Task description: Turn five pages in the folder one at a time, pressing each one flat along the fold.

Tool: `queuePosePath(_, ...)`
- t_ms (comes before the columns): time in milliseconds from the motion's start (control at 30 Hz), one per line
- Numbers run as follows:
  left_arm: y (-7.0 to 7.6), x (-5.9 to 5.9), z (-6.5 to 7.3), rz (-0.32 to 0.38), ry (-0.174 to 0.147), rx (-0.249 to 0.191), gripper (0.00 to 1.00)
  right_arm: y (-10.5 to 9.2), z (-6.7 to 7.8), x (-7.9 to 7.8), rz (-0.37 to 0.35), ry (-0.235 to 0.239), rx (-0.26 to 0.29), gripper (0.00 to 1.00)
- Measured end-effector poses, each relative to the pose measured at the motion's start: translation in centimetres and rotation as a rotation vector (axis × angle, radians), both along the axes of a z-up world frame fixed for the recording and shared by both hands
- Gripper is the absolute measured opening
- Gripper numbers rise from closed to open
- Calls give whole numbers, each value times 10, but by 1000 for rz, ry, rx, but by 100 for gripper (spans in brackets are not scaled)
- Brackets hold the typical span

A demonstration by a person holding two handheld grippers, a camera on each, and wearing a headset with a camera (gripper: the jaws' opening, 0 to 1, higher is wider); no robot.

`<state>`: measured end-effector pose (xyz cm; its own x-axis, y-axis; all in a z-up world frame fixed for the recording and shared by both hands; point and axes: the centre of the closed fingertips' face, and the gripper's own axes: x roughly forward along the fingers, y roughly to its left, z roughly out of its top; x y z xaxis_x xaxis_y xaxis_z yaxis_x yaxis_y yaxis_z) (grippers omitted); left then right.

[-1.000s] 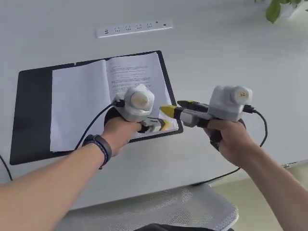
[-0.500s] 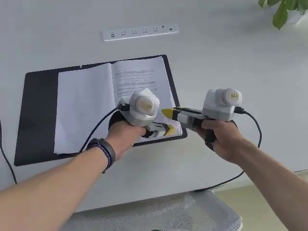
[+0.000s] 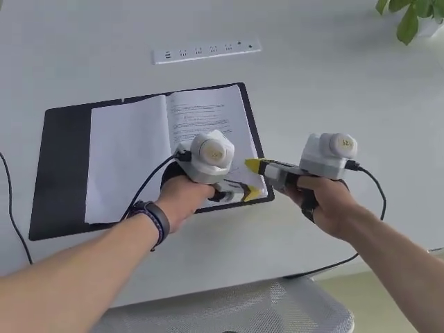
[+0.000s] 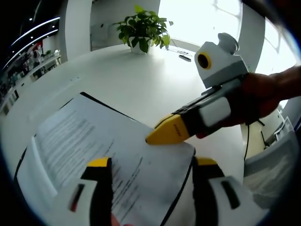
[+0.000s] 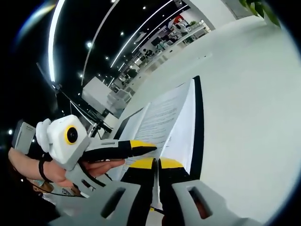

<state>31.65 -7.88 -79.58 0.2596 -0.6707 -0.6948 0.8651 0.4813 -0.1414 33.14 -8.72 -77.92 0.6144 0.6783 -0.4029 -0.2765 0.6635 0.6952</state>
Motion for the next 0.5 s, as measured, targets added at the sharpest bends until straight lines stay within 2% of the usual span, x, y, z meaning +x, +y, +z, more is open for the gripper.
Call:
queuePosePath(300, 7, 6, 17, 19, -22, -31, 71, -1, 5, 4, -10, -1, 8, 0)
queuePosePath(433, 9, 6, 29, 45, -21, -63, 72, 0, 4, 4, -23, 26, 19, 0)
queuePosePath(500, 11, 6, 32, 45, -27, -66, 72, 0, 5, 3, -31, 35, 26, 0)
